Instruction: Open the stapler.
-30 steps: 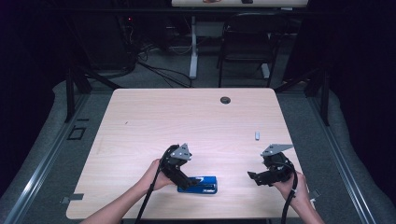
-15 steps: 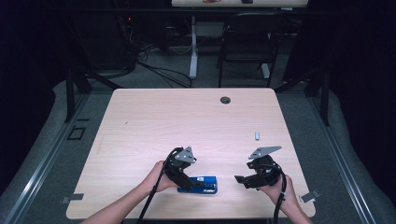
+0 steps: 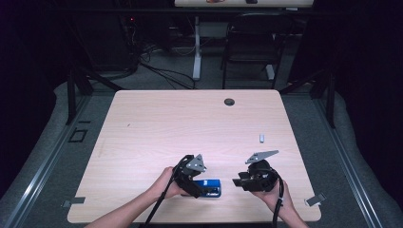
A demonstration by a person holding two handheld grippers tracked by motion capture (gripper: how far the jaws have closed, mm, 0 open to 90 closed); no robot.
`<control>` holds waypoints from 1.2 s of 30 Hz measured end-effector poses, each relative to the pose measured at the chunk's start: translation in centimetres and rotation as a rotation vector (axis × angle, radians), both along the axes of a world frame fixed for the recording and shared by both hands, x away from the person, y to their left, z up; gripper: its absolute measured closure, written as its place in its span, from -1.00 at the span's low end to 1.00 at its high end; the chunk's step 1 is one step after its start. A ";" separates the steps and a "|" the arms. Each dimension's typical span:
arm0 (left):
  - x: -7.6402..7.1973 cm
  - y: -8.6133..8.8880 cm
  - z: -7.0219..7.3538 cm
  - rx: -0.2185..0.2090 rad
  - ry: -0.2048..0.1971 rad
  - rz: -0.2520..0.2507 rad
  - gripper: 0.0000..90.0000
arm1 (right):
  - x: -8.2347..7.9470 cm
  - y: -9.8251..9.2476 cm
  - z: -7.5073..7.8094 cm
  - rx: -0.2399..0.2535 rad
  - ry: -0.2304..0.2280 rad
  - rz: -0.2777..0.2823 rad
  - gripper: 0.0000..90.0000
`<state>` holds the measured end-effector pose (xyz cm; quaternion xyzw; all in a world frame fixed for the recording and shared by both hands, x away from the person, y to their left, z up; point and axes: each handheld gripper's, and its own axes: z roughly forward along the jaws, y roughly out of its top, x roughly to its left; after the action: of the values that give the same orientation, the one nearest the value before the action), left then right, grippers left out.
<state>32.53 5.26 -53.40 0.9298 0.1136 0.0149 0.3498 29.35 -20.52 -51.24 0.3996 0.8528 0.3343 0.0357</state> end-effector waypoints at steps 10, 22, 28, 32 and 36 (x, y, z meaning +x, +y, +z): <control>-0.3 -1.3 -0.6 0.023 -0.014 -0.028 -0.26 | 0.7 0.8 -1.1 0.049 0.118 -0.046 0.76; -0.6 -2.4 -0.8 0.031 -0.046 -0.054 0.09 | 1.1 1.2 -1.6 0.113 0.169 -0.090 0.91; -0.8 -3.0 -0.9 0.048 -0.057 -0.085 0.15 | 1.1 1.7 -1.8 0.113 0.177 -0.092 0.89; -0.8 -3.5 -1.1 0.067 -0.059 -0.091 0.18 | 1.1 2.0 -2.1 0.118 0.195 -0.094 0.88; -0.6 -3.5 -1.3 0.060 -0.074 -0.091 0.35 | 1.2 2.1 -2.4 0.110 0.211 -0.094 0.88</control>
<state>31.92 1.80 -54.66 0.9429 0.0575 0.0369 0.3259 30.54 -18.44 -53.59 0.4733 0.8127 0.3346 -0.0605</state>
